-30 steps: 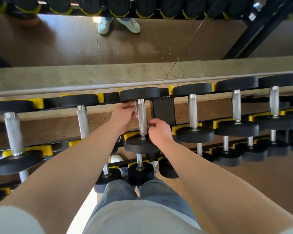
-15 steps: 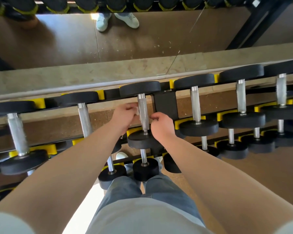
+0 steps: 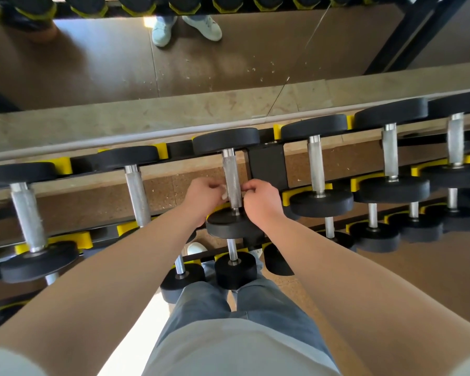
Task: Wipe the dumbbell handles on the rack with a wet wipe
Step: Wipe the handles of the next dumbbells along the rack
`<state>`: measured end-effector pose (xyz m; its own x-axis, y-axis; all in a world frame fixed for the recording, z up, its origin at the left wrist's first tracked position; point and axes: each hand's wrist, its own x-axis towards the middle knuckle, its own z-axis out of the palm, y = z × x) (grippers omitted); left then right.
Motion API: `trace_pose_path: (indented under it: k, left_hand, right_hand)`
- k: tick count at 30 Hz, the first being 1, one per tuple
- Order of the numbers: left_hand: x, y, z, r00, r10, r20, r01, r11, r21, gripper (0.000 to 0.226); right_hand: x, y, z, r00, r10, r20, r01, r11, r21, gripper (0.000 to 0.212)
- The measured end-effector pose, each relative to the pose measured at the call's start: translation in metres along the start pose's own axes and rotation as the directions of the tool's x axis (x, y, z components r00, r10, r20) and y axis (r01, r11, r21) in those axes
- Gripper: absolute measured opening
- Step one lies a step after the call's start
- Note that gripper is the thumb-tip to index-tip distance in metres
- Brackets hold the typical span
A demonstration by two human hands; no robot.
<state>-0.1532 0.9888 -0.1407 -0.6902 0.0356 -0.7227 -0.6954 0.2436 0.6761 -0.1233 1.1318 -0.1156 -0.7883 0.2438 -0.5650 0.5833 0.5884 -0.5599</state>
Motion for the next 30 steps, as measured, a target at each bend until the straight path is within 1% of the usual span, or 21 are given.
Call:
trace_pose_path:
  k: [2,3,4,5,7,9,10,12,13,14,15,16,18,19,20,21,22,24,26,28,30]
  left_hand:
    - [0.002,0.006,-0.004,0.998,-0.016,-0.060,-0.002,0.956,-0.292,0.021]
    - [0.003,0.008,-0.007,0.996,-0.028,-0.085,-0.006,0.924,-0.382,0.017]
    - [0.006,0.008,-0.008,0.995,-0.035,-0.091,-0.007,0.905,-0.425,0.015]
    - [0.007,0.008,-0.009,0.995,-0.035,-0.090,-0.003,0.918,-0.397,0.014]
    - [0.006,0.005,-0.008,0.996,-0.008,-0.084,-0.011,0.975,-0.223,0.013]
    - [-0.002,-0.001,-0.007,0.999,0.025,-0.041,-0.028,0.996,-0.081,0.013]
    - [-0.007,-0.004,-0.008,0.999,0.042,0.013,-0.042,0.999,-0.010,0.011]
    - [-0.015,-0.008,-0.010,0.989,0.049,0.143,-0.077,0.977,0.201,0.006]
    - [-0.018,-0.011,-0.012,0.982,0.041,0.184,-0.094,0.953,0.289,0.005]
    - [-0.019,-0.014,-0.013,0.981,0.033,0.192,-0.095,0.941,0.326,0.005]
    - [-0.020,-0.013,-0.012,0.984,0.038,0.176,-0.090,0.950,0.300,0.005]
    - [-0.020,-0.010,-0.011,0.990,0.050,0.129,-0.078,0.972,0.221,0.006]
    - [-0.014,0.005,-0.004,0.998,0.053,-0.044,-0.055,0.998,-0.026,0.006]
    - [-0.008,0.016,-0.002,0.992,0.036,-0.119,-0.054,0.987,-0.150,0.005]
    - [-0.002,0.026,-0.001,0.987,0.022,-0.160,-0.061,0.968,-0.243,0.005]
    - [0.005,0.036,-0.001,0.985,0.021,-0.171,-0.069,0.957,-0.283,0.006]
    - [0.009,0.042,-0.003,0.987,0.037,-0.159,-0.080,0.958,-0.274,0.007]
    - [0.009,0.039,-0.006,0.989,0.086,-0.121,-0.105,0.981,-0.165,0.011]
    - [-0.001,0.025,-0.006,0.991,0.119,-0.069,-0.119,0.993,0.005,0.013]
    - [-0.008,0.006,-0.005,0.994,0.113,0.009,-0.113,0.973,0.203,0.014]
    - [-0.015,-0.006,-0.003,0.990,0.076,0.115,-0.113,0.926,0.361,0.012]
  right_hand:
    - [0.001,0.001,0.000,1.000,0.001,0.003,-0.001,1.000,0.006,0.029]
    - [0.001,0.001,0.000,1.000,0.002,0.002,-0.002,1.000,0.008,0.029]
    - [0.001,0.002,0.001,1.000,0.005,0.000,-0.005,1.000,0.009,0.029]
    - [0.001,0.002,0.001,1.000,0.008,-0.001,-0.008,1.000,0.007,0.029]
    - [0.002,0.003,0.001,1.000,0.007,-0.003,-0.007,1.000,0.000,0.029]
    - [0.003,0.003,0.002,1.000,0.004,-0.005,-0.004,1.000,0.000,0.029]
    - [0.003,0.003,0.003,1.000,0.006,-0.005,-0.006,1.000,0.001,0.028]
    - [0.004,0.003,0.003,1.000,0.010,-0.006,-0.010,1.000,-0.005,0.027]
    - [0.004,0.003,0.003,1.000,0.011,-0.004,-0.011,1.000,-0.011,0.027]
    - [0.004,0.003,0.004,1.000,0.014,-0.003,-0.014,1.000,-0.016,0.027]
    - [0.003,0.003,0.004,1.000,0.014,-0.003,-0.014,1.000,-0.017,0.026]
    - [0.003,0.003,0.004,1.000,0.014,0.000,-0.014,1.000,-0.016,0.027]
    - [0.003,0.003,0.003,1.000,0.015,0.003,-0.015,1.000,-0.001,0.027]
    - [0.002,0.003,0.002,1.000,0.017,0.004,-0.017,1.000,0.003,0.027]
    - [0.002,0.003,0.001,1.000,0.017,0.008,-0.017,1.000,0.002,0.028]
    - [0.001,0.002,0.000,1.000,0.012,0.011,-0.012,1.000,0.002,0.028]
    - [0.000,0.002,0.000,1.000,0.007,0.012,-0.007,1.000,0.003,0.028]
    - [0.000,0.001,0.000,1.000,0.004,0.010,-0.004,1.000,0.012,0.027]
    - [0.002,0.002,0.001,1.000,0.004,0.005,-0.004,1.000,0.012,0.026]
    - [0.003,0.003,0.002,1.000,0.005,0.007,-0.005,1.000,-0.001,0.025]
    - [0.003,0.002,0.003,1.000,0.007,0.013,-0.007,1.000,-0.013,0.025]
